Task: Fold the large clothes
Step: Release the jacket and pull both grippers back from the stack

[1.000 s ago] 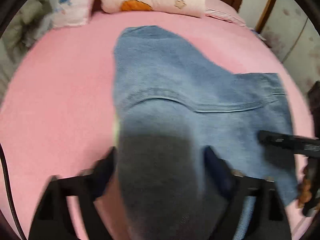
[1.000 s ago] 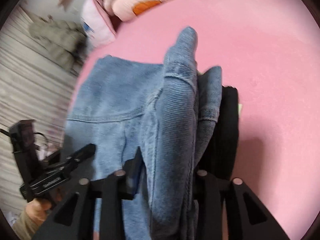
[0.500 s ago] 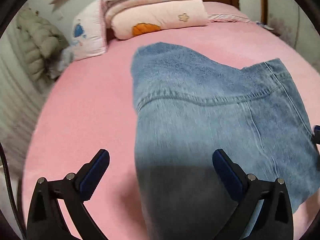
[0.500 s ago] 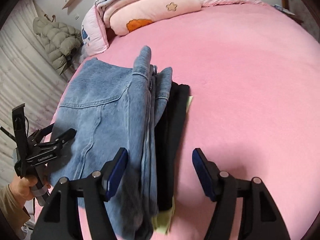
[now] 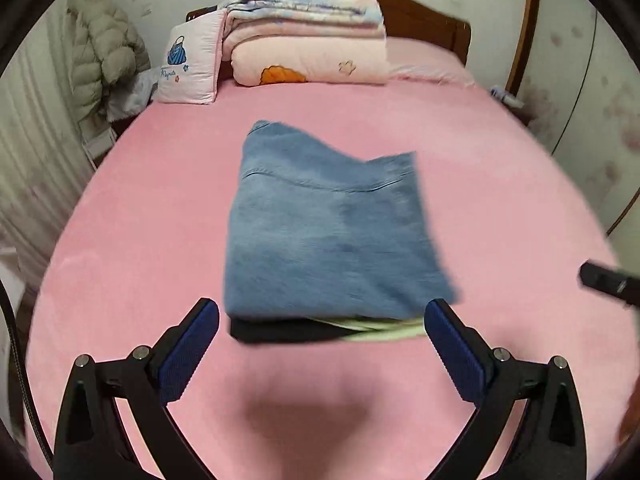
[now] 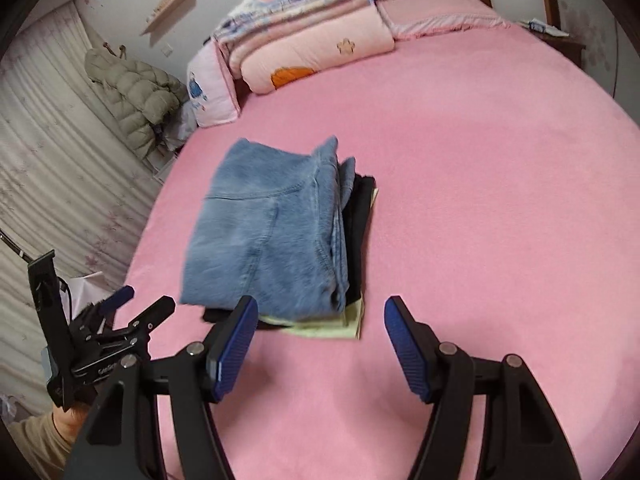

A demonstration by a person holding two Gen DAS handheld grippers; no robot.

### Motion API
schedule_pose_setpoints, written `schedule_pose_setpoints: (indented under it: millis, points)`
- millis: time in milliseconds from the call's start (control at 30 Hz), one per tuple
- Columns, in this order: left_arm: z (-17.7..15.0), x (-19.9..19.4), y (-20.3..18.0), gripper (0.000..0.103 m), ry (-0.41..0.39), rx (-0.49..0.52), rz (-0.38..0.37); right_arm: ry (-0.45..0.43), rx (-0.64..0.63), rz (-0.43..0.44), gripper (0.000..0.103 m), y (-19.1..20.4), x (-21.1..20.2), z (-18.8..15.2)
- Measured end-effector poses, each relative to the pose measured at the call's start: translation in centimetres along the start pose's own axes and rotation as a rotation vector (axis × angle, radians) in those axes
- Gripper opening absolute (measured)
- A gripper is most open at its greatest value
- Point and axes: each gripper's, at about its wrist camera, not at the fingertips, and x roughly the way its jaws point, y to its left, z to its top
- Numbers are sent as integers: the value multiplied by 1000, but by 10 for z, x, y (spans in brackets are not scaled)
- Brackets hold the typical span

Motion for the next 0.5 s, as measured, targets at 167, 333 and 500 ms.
schedule_pose_setpoints:
  millis: [167,333,500]
  points:
    - [-12,-81,-35,102,42,-63,-41,-23,-2,22,66,11,-81,-19]
    - [-27,-154,-73,102,20,-78,-52,-19,-34,44,66,11,-159,-48]
    - [-51,-221,-120,102,12,-100,-64,10,-47,72,66,0,-213,-74]
